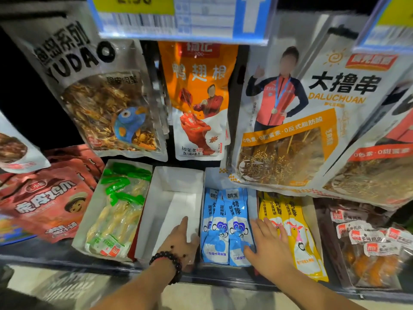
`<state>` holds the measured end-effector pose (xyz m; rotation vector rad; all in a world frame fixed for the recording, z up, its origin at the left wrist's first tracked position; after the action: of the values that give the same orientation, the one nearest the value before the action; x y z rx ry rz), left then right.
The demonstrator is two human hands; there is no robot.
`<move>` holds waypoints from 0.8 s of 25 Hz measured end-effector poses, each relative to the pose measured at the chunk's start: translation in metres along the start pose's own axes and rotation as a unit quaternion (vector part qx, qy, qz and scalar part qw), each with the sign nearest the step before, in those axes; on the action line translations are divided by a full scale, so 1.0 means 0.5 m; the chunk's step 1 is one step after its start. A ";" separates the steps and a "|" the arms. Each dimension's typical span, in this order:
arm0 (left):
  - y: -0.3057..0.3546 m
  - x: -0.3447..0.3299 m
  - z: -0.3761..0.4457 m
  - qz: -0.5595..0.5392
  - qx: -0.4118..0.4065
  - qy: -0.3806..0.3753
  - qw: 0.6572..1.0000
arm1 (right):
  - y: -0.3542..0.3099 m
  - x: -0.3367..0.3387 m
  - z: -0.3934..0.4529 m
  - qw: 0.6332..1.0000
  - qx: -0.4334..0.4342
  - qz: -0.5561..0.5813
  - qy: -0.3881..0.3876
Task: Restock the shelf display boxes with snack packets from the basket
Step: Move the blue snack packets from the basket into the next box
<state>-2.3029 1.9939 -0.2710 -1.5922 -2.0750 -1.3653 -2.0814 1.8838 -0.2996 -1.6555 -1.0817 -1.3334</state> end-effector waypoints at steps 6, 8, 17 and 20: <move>-0.078 0.223 -0.130 0.010 -0.020 0.057 0.998 | -0.215 0.185 0.032 0.983 0.182 0.002 0.030; -0.131 0.304 -0.209 -0.005 -0.019 0.112 0.994 | -0.327 0.248 0.028 0.968 0.249 0.011 0.037; -0.516 0.439 -0.522 -0.033 0.198 0.242 0.949 | -0.761 0.313 -0.115 0.892 0.451 -0.002 0.025; -0.616 0.396 -0.519 -0.035 0.240 0.208 0.948 | -0.812 0.288 -0.149 0.880 0.475 -0.003 0.013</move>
<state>-2.7354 1.9319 -0.1691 -0.9475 -2.0041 -0.9939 -2.4696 1.9896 -0.1284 -0.8772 -1.4058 -0.6090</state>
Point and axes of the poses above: each hand's wrist, its own z-axis towards the middle knuckle, its own x-axis out of the back of the hand, y = z × x, the point moved 3 cm from there along z, towards the middle knuckle, and after that the axes turned 7 degrees about -y, right-handed, at the moved point
